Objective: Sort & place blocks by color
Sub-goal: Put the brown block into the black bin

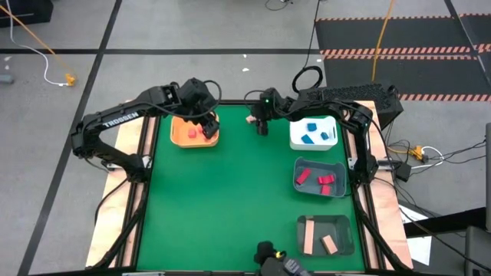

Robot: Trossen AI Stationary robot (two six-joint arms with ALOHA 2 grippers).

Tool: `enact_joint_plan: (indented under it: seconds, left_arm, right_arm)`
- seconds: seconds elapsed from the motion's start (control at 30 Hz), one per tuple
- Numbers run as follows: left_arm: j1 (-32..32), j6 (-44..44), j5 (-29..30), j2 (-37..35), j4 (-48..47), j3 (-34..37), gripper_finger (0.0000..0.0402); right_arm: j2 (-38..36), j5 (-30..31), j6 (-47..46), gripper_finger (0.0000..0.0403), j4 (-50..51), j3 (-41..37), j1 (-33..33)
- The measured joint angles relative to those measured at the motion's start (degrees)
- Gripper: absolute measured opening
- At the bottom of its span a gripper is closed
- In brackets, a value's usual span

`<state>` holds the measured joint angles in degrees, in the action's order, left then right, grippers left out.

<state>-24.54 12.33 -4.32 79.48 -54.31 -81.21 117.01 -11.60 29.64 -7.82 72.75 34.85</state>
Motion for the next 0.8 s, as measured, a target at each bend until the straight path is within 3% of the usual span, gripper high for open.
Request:
enact_joint_plan:
  seconds: [0.27,0.53,0.67,0.8]
  left_arm:
    - [-1.3,-0.7,-0.1,0.0,0.0,0.0,0.0150]
    - [-1.5,-1.2,-0.1,0.0,0.9,0.0,0.0149]
    - [-1.7,-0.7,-0.1,0.0,0.9,0.0,0.0149]
    - [-1.7,-0.4,-0.1,0.0,0.9,0.0,0.0150]
  right_arm:
    - [0.0,-3.6,1.1,0.0194,0.2,0.0,0.5]
    - [0.8,-3.7,-6.1,0.0194,5.3,4.1,2.3]
    - [3.3,-3.5,-12.4,0.0194,8.6,5.6,2.8]
    - [3.8,0.2,-12.4,0.0194,8.5,5.7,2.1]
